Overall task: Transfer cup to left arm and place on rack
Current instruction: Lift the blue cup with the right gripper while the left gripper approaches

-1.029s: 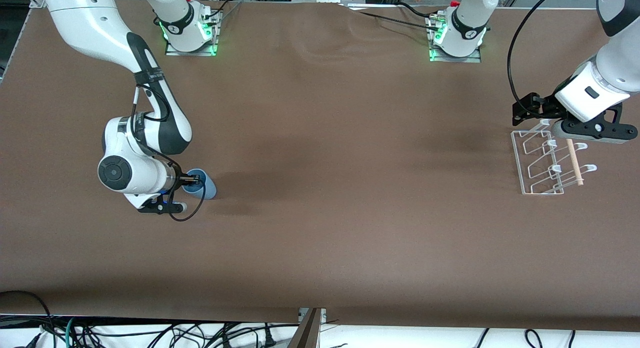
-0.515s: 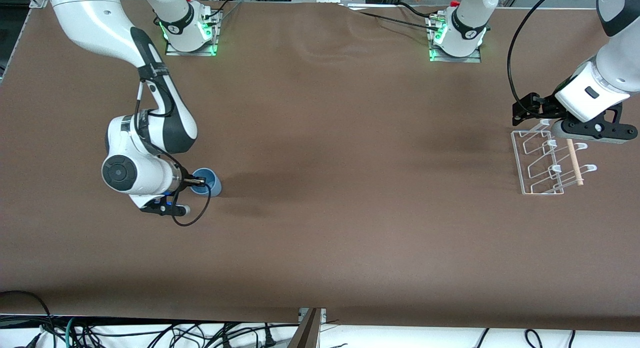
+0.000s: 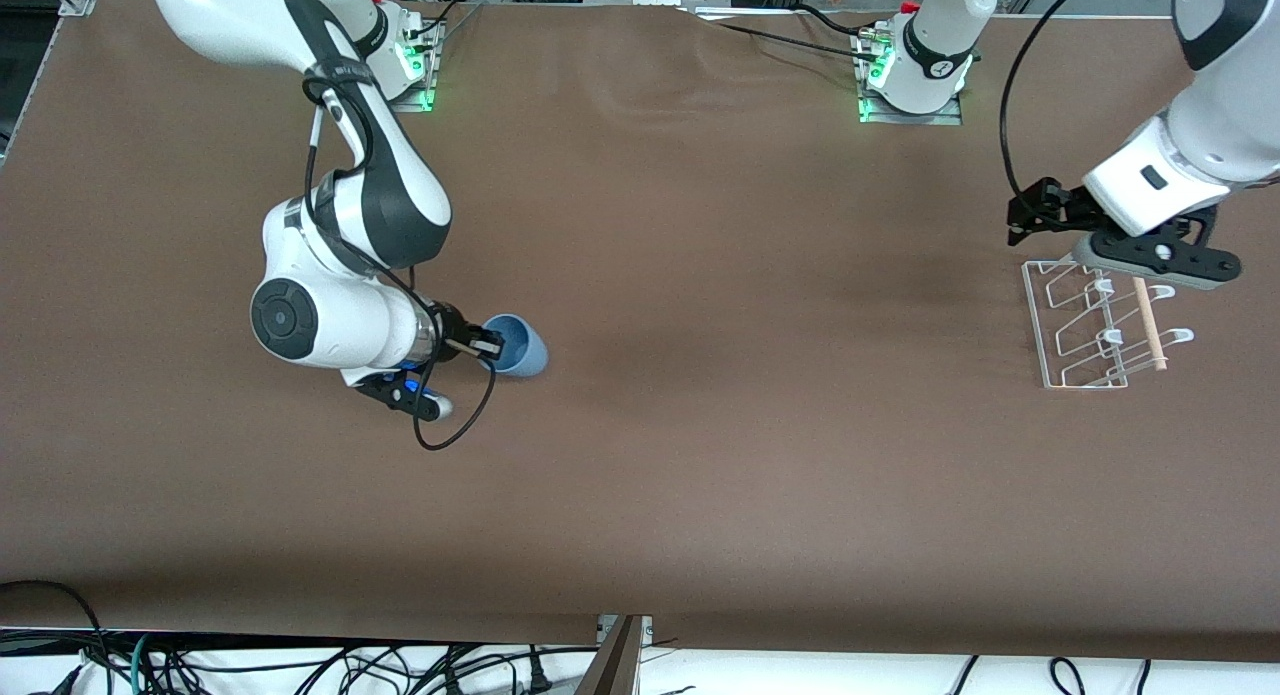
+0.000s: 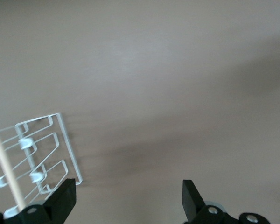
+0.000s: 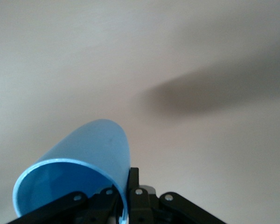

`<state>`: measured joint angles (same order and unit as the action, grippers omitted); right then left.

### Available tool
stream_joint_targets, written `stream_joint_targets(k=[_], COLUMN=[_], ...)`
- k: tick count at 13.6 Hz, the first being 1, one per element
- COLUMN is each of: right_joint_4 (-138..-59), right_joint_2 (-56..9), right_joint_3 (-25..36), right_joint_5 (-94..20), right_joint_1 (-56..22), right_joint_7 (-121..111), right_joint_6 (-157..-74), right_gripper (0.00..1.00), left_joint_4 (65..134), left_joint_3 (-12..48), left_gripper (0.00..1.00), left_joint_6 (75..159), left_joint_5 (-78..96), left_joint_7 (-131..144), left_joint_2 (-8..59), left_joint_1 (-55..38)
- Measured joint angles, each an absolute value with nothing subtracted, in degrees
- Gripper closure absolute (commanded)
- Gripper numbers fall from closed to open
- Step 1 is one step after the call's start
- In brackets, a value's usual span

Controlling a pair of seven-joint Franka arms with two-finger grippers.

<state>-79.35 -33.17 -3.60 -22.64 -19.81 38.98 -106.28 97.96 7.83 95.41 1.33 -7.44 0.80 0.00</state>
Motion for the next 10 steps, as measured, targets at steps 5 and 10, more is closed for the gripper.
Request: stream_joint_targets(k=[5, 10], right_joint_4=[-74.8, -74.6], right_joint_2=[-32.1, -32.4], right_joint_3=[-9.7, -10.3], right_joint_5=[-41.3, -61.4], right_joint_1=[-20.7, -21.4], right_joint_7=[48.8, 50.0], right_joint_6=[-106.2, -106.8], right_gripper=[1.00, 1.00], left_joint_4=[97.0, 92.9], left_joint_3=[8.4, 8.5], left_gripper=[0.00, 0.00], left_joint_6=[95.8, 100.2], left_joint_5=[11.9, 21.4], left_joint_7=[-14.6, -36.1], left_joint_2=[3.3, 8.4], left_joint_1=[-4.2, -4.8])
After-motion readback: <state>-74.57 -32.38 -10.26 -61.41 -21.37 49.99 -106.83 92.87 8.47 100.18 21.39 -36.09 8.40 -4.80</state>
